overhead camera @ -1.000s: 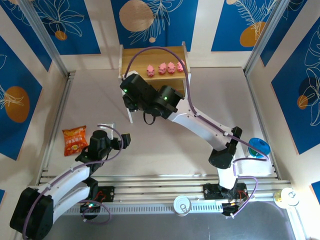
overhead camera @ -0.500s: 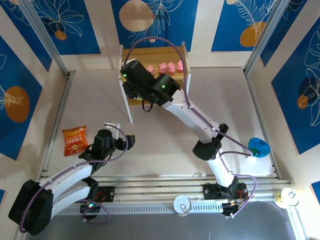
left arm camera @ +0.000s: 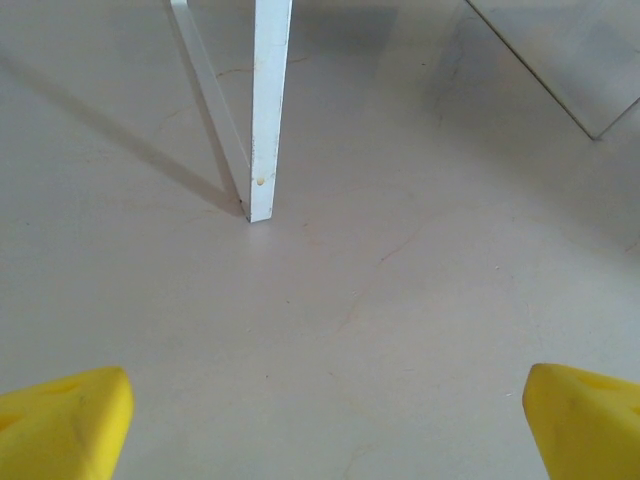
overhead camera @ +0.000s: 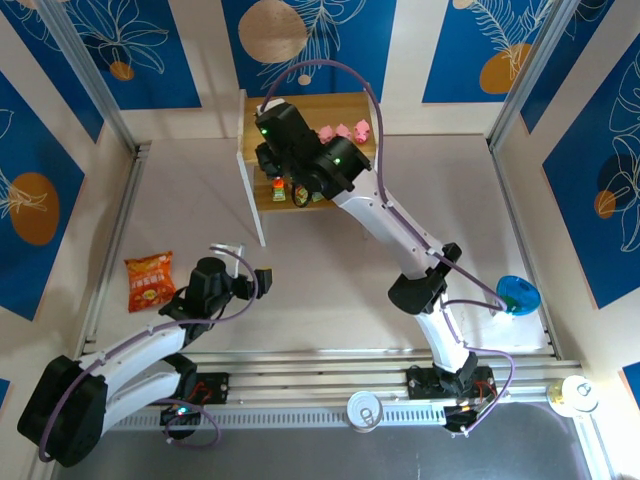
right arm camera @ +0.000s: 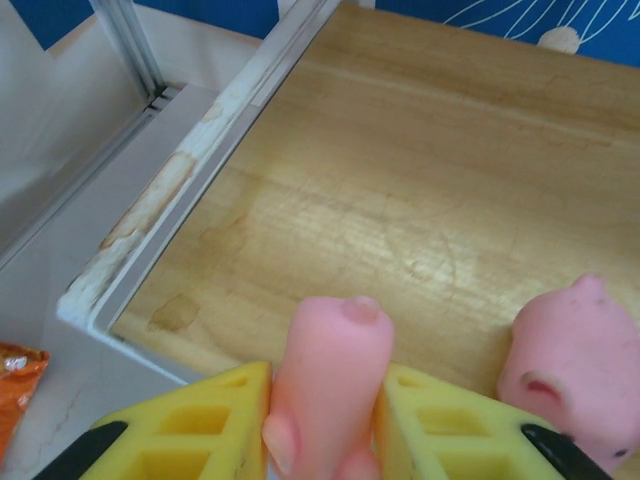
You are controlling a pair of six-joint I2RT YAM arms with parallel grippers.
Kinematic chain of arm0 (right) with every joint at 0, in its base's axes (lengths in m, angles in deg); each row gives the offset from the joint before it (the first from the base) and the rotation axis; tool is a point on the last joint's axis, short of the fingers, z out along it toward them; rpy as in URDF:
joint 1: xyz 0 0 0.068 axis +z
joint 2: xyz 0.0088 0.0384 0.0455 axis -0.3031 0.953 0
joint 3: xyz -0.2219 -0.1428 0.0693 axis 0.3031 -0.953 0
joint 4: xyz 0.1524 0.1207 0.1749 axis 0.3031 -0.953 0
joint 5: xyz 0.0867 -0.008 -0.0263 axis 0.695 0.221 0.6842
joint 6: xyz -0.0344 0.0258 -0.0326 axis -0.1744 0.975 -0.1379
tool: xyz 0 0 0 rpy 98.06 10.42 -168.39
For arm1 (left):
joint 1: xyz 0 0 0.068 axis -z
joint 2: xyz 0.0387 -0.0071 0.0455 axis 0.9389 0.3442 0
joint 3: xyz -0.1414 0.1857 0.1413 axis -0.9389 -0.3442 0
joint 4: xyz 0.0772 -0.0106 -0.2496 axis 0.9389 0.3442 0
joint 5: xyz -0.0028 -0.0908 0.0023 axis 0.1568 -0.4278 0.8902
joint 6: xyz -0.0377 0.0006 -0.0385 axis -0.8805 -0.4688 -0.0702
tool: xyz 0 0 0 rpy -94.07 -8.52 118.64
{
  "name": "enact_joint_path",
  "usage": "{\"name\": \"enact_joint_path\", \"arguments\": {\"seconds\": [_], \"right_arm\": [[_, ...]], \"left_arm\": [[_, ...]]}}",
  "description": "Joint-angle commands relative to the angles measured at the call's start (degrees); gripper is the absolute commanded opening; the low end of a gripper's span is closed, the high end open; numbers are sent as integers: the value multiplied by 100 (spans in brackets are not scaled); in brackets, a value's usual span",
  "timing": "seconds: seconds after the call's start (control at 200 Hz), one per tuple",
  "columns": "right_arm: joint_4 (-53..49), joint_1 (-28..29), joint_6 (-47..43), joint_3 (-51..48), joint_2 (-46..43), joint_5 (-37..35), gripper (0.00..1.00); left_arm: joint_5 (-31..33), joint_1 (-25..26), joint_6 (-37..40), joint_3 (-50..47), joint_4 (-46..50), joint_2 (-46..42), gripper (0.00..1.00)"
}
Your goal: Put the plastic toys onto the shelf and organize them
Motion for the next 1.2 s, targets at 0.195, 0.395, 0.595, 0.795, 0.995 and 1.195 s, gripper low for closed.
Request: {"name": "enact_joint_path", "arguments": {"seconds": [0.195,0.395,0.595,0.795,0.995,1.195], "right_arm": [[294,-247,-167,185,-32,126,29],[295,-299,-166,186,35,195,29],[296,-275,-165,195,75,278,30],[304,-185,-250,207,95,296,30],[251,-174,-296,289,230,292,30],[233,-176,-307,311,303,267,31]], "left_arm": [[84,52,53,139,-107,-3,100],[93,47,52,148,-103,-3,100],[115,49,64,156,-94,2,100],[119,44,63,164,-72,14,100],[124,47,62,165,-68,14,99],[137,52,65,165,-41,-3,100]]}}
